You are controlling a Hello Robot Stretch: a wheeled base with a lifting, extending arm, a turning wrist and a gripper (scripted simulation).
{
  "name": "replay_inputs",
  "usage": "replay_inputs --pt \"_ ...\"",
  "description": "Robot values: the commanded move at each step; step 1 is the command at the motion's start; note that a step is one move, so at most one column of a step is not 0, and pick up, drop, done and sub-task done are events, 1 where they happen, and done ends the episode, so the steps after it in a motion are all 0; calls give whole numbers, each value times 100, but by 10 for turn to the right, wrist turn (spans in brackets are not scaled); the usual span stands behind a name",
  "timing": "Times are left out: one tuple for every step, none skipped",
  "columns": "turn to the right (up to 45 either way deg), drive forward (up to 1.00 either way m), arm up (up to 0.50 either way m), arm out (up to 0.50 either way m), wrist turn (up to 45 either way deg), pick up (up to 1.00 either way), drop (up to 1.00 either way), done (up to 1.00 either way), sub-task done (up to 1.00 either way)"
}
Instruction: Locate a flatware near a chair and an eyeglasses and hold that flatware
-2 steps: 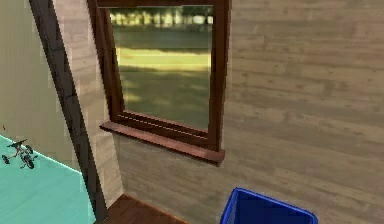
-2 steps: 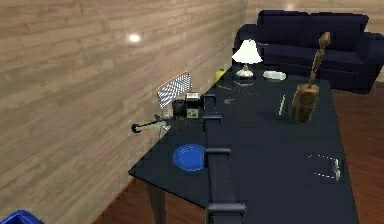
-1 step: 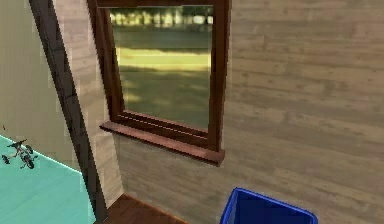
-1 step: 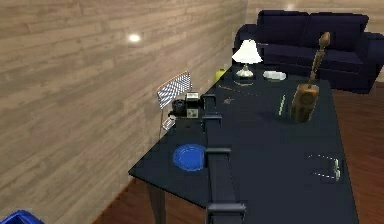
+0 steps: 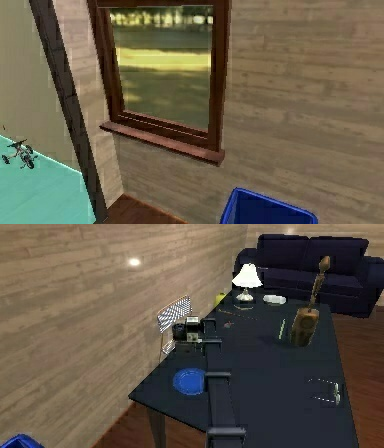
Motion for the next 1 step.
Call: replay_inputs --pt "0 0 -30 0 0 0 0 0 0"
